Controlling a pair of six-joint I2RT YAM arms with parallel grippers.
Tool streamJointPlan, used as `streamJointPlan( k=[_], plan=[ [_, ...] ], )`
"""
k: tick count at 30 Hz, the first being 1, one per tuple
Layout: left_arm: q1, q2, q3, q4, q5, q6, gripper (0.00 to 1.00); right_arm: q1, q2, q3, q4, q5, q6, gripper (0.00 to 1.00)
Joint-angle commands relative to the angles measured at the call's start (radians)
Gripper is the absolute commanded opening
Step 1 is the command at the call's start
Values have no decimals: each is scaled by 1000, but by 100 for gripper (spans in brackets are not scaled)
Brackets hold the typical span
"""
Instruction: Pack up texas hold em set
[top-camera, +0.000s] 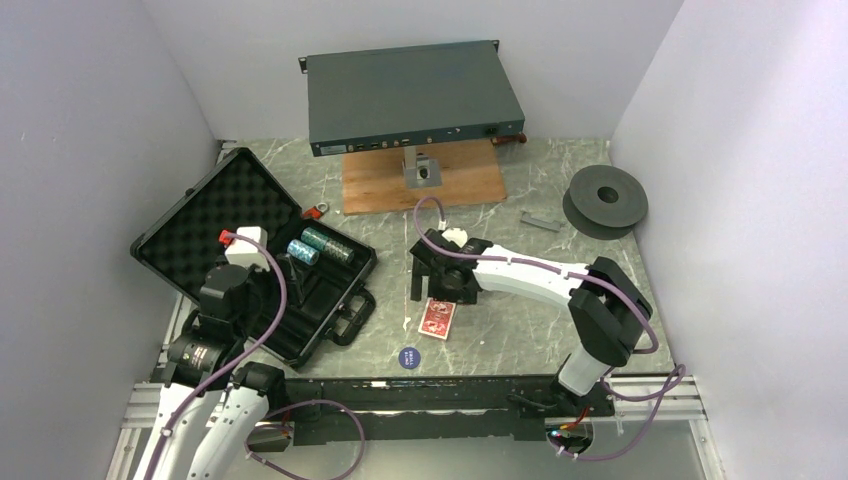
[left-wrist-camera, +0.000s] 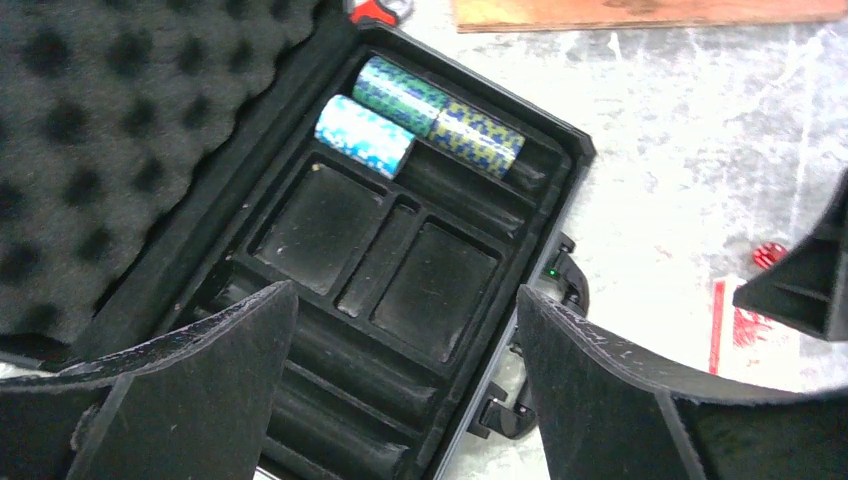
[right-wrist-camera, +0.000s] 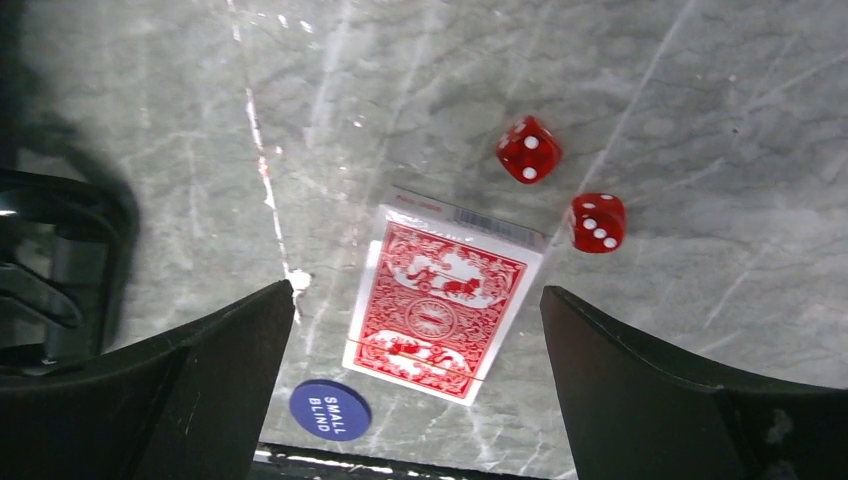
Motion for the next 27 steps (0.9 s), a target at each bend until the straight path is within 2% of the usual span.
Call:
streamJointPlan(
  k=[1,4,8,11,16,21,27],
  plan=[
    [-4,-22,-16,71,158,64,87,-4,-37,0,-39,68,-10,98],
    [-4,20,5,84,251,88,85,-38,-72,54,-24,70,-121,99],
    [-8,136,14,122,412,36,80,-121,-100,169,-28,36,-263,100],
    [-55,197,-15,205,473,-45,87,-168,-127,243,-52,64,-334,100],
    [-307,357,-4,291,314,-134,89,-233,-215,267,-39,69,-399,100],
    [-459,555,65,314,198,-205,84,-294,-298,270,-48,99,-443,100],
    [-645,803,204,258,-11,-383,89,-351,-377,271,-47,142,-471,100]
  ],
)
